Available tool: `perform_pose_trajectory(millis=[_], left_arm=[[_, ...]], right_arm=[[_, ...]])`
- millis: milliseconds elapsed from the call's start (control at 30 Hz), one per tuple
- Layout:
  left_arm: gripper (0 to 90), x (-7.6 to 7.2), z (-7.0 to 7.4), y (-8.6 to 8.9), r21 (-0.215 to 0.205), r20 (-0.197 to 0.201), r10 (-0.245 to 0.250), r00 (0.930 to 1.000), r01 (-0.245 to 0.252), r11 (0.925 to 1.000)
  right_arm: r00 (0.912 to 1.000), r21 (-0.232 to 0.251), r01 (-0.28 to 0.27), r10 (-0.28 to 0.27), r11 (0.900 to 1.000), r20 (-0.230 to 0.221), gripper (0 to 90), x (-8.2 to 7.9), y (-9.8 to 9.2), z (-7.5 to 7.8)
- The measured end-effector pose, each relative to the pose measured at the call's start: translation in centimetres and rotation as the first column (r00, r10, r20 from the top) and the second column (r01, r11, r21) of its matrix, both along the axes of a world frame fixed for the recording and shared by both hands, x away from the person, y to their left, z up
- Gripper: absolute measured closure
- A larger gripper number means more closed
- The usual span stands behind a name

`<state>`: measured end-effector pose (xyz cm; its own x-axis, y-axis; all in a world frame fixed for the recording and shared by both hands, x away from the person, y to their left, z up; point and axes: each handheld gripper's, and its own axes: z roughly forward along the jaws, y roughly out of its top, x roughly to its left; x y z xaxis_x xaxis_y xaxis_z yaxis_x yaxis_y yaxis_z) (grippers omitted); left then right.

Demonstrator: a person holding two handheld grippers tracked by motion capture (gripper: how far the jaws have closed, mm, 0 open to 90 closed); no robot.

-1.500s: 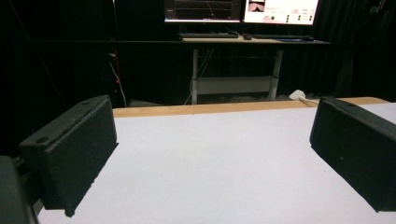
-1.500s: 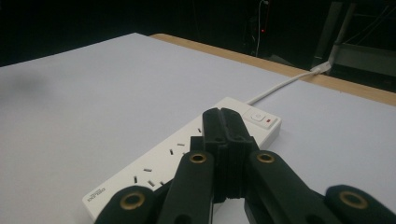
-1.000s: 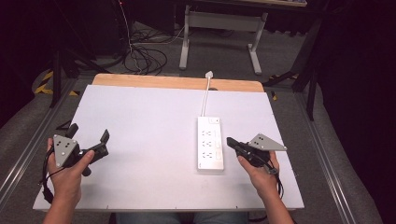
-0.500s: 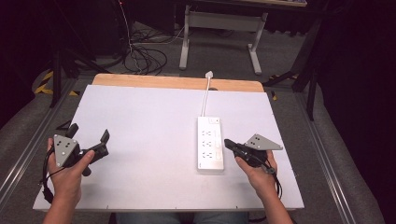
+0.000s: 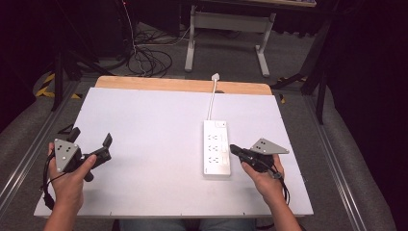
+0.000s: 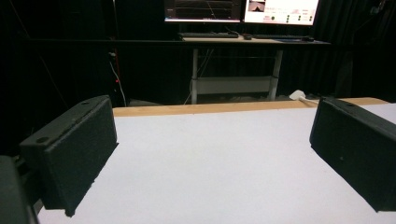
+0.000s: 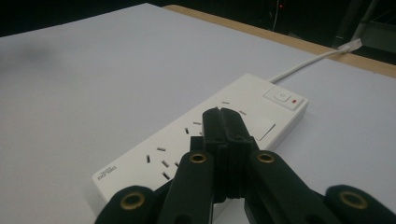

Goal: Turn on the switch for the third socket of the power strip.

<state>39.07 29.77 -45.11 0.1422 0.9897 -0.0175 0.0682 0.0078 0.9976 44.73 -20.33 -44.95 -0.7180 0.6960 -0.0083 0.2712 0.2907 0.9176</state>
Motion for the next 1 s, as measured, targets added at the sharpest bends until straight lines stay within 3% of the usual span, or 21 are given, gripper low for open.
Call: perform_pose_trajectory(millis=[433,1000], left_arm=[[1.2,0.00,0.01,0.07,-0.007,0.000,0.001,1.0000,-0.001,1.0000],[1.2,-0.04,0.02,0.14,-0.006,0.002,0.007,1.0000,-0.007,1.0000]], right_arm=[[0.9995,-0.037,-0.019,0.018,0.999,-0.026,90.0,0.13,0.52,-0.47],[0.9989,-0.043,-0.025,0.023,0.999,-0.041,90.0,0.17,0.72,-0.53]])
